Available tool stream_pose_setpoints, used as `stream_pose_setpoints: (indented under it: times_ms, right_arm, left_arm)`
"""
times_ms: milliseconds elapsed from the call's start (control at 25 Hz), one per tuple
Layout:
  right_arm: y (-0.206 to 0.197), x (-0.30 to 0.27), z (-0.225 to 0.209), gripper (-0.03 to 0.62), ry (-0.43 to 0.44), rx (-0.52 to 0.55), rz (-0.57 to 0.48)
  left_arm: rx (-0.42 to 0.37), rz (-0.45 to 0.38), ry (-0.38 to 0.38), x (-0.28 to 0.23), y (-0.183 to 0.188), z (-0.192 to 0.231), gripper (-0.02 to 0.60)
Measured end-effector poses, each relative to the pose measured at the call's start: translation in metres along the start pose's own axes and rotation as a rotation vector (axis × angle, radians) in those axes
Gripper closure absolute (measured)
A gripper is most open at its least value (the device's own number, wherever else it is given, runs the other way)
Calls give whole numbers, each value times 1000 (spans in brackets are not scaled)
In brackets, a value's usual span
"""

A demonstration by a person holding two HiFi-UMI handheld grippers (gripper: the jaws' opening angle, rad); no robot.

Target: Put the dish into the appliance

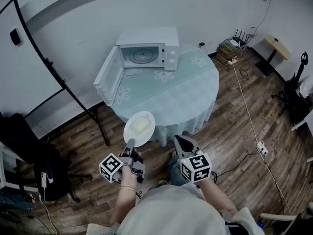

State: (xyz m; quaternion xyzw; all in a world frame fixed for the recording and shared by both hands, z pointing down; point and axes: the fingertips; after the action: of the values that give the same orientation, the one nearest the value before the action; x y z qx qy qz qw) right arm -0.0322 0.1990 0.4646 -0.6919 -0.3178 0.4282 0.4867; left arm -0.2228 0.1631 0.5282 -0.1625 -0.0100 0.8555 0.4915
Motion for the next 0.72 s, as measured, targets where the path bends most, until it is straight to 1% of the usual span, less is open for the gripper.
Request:
stream_pose_setpoints:
  times_ms: [120, 360, 720]
  right_arm:
    - [3, -10, -3, 589, -3, 3, 0]
    - [10, -40, -16, 589, 23, 4, 4]
    - [35, -103, -62, 589, 68, -4, -1]
  left_arm:
    - [-4, -2, 0, -9, 7, -1, 537]
    - [-6, -3, 4, -36, 18, -2, 537]
    - [7, -6, 21, -102, 36, -10, 537]
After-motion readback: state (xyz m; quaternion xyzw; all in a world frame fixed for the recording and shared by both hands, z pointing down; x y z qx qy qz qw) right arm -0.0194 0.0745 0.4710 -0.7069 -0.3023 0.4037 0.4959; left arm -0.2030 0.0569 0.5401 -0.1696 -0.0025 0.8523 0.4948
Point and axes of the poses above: the fingertips, and each gripper's own axes: x backward along the fingers, z to its left, y out of its top, and after that the axes turned 3 degrees about y, right-handed
